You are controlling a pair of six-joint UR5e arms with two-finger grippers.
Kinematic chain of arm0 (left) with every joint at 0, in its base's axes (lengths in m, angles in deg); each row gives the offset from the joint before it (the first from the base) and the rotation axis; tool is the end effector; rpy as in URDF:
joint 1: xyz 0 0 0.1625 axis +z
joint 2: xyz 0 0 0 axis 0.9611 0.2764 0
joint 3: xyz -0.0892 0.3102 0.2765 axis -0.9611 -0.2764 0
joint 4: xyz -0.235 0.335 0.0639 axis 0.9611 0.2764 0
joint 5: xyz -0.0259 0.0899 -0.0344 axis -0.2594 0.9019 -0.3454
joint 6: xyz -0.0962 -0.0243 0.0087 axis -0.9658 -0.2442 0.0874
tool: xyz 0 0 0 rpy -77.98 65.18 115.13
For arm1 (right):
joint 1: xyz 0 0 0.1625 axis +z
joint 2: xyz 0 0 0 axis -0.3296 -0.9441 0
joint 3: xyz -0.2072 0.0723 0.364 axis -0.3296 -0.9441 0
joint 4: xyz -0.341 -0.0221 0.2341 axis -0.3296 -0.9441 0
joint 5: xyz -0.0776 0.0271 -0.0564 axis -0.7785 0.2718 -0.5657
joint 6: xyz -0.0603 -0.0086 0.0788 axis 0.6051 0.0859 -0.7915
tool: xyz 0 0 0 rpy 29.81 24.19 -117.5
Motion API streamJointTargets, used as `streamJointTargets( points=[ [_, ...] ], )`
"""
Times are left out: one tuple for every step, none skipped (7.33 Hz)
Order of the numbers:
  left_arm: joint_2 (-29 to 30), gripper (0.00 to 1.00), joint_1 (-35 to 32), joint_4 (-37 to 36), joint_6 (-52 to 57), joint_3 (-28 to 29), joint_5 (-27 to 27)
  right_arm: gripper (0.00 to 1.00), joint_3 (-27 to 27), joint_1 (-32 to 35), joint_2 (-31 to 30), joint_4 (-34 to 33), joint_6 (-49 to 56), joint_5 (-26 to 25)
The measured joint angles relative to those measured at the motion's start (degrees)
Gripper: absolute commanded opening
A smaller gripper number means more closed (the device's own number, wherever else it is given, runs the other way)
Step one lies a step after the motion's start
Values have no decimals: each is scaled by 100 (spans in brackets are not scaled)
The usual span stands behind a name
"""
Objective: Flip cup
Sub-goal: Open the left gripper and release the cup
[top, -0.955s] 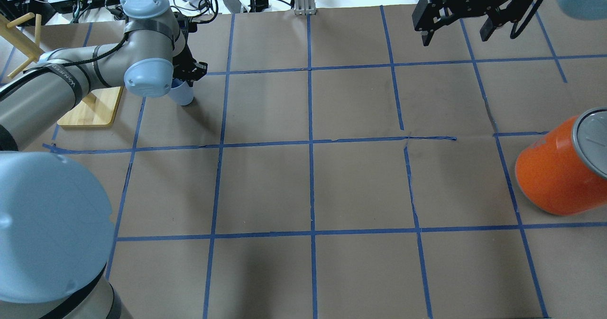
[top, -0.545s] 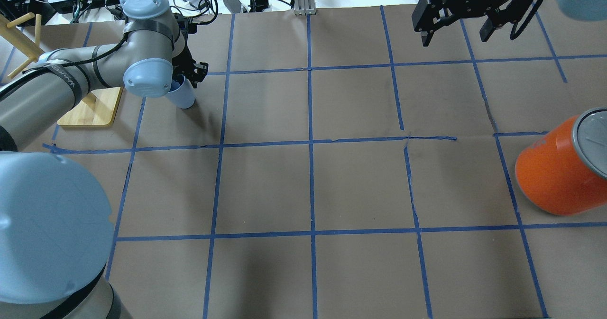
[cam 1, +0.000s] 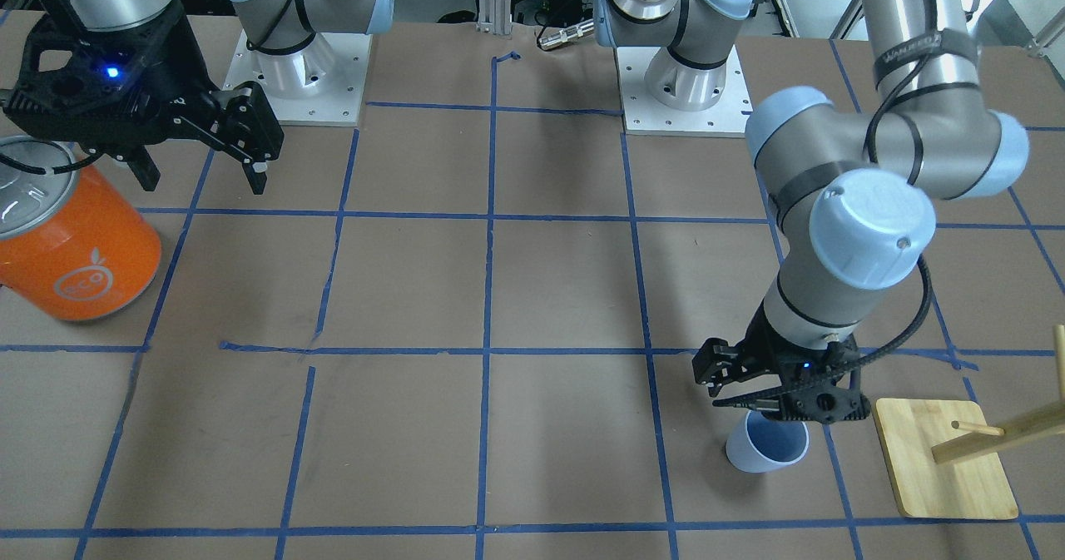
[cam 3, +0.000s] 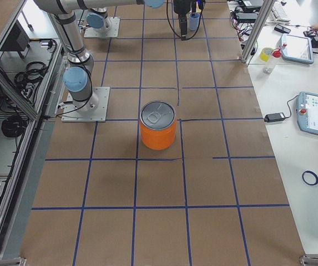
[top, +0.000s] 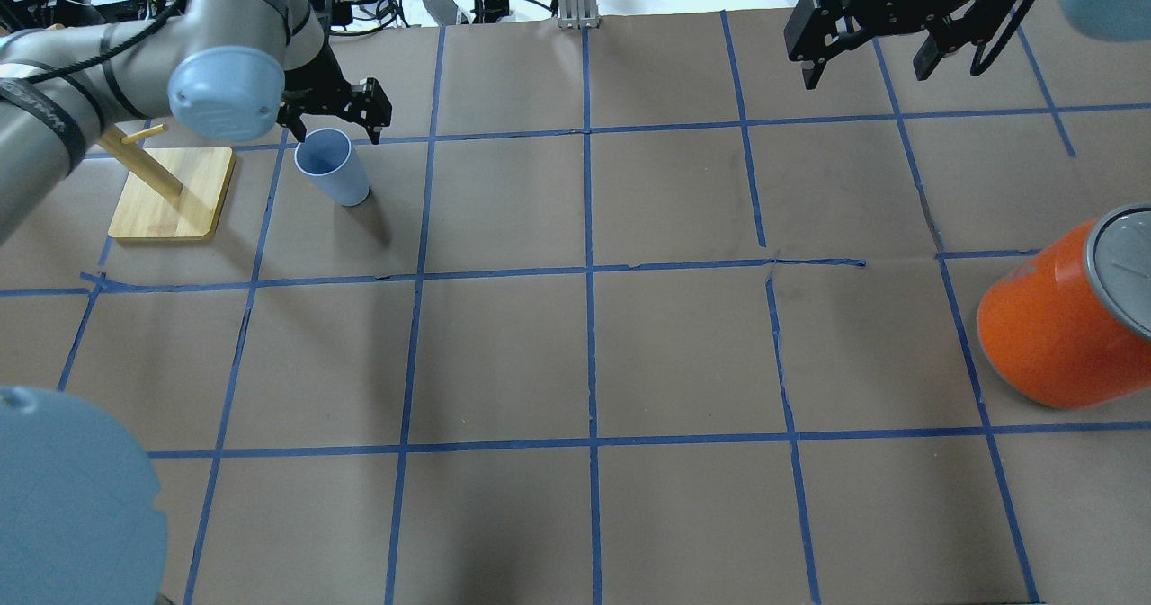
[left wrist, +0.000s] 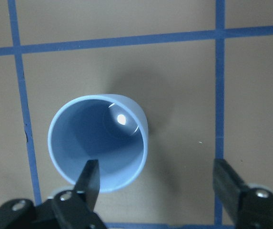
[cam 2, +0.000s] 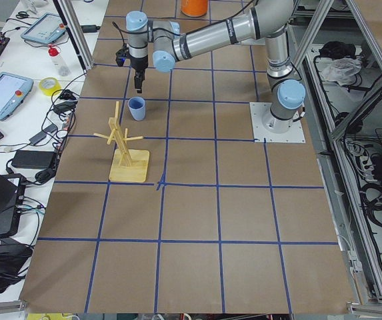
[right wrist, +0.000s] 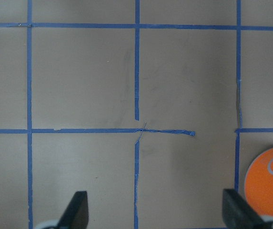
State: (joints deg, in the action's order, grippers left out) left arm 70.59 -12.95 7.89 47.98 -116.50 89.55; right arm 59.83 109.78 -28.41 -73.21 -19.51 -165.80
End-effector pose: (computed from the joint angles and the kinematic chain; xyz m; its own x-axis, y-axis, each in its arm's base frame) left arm -0.0902 -0.6437 0.3579 -0.9959 -0.0033 -0.0902 0.0045 0.9963 -0.0860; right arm 0.1345 -0.5208 0.5368 -0.9993 -0.0108 0.0370 -0.0154 0.9917 -0.1275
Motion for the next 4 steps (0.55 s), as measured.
streamJointTargets(
  points=[
    [-349, 100, -2, 547, -113, 115, 9, 100, 3, 4, -2, 2, 0, 4],
    [-676, 100, -4, 1075, -183, 182, -3, 100, 6, 10, -4, 4, 0, 8],
    [-1023, 100, -10, 1594, -223, 199, -30, 100, 8, 14, -8, 4, 0, 13],
    [-1340, 100, -5, 2049, -239, 177, -60, 100, 9, 16, -14, 7, 0, 15]
  ],
)
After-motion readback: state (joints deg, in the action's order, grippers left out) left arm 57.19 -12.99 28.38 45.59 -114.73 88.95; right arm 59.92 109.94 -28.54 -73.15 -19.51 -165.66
